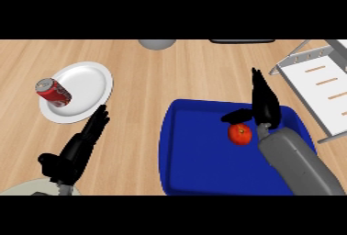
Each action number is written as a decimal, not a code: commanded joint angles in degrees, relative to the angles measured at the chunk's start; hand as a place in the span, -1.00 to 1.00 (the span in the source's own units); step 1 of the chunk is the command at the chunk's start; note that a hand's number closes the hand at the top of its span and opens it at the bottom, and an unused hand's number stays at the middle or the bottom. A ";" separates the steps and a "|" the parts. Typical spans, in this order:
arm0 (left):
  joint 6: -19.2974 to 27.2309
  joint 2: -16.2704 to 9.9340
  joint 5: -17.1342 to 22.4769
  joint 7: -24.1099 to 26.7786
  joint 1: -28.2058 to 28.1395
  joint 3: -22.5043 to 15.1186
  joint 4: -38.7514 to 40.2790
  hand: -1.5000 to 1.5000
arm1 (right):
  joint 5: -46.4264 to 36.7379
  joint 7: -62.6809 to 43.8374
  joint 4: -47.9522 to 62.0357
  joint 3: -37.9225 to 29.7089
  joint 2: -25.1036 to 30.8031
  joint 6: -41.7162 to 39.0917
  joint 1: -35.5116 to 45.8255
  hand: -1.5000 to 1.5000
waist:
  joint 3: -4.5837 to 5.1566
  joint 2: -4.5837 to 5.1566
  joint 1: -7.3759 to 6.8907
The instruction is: Pick the tomato from the tray and place it in the tiered basket
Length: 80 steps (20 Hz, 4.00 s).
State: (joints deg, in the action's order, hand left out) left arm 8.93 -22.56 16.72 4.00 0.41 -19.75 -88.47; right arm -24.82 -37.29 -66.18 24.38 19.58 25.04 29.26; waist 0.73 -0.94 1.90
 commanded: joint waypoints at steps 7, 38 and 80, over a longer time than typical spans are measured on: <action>-0.99 1.94 -0.05 2.44 1.54 0.60 5.41 0.00 | 1.72 -37.32 -9.20 7.36 -1.66 -32.03 15.05 -1.00 | -0.30 -0.25 -0.48; -1.21 4.82 -0.71 3.85 7.20 0.89 11.33 0.00 | -10.05 -45.59 -10.79 2.06 -5.43 -32.45 -0.59 -1.00 | -0.65 0.84 -0.83; 0.02 -2.65 3.95 7.01 -1.25 3.27 6.36 0.00 | -21.22 -19.78 -26.15 -35.64 10.00 -18.26 -42.71 1.00 | -0.63 0.03 5.51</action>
State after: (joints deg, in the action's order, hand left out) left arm 7.34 -29.33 19.62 11.11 -3.90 -17.41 -82.12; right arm -45.91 -56.61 -89.85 -3.96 25.05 2.97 -4.91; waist -1.04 -1.97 6.18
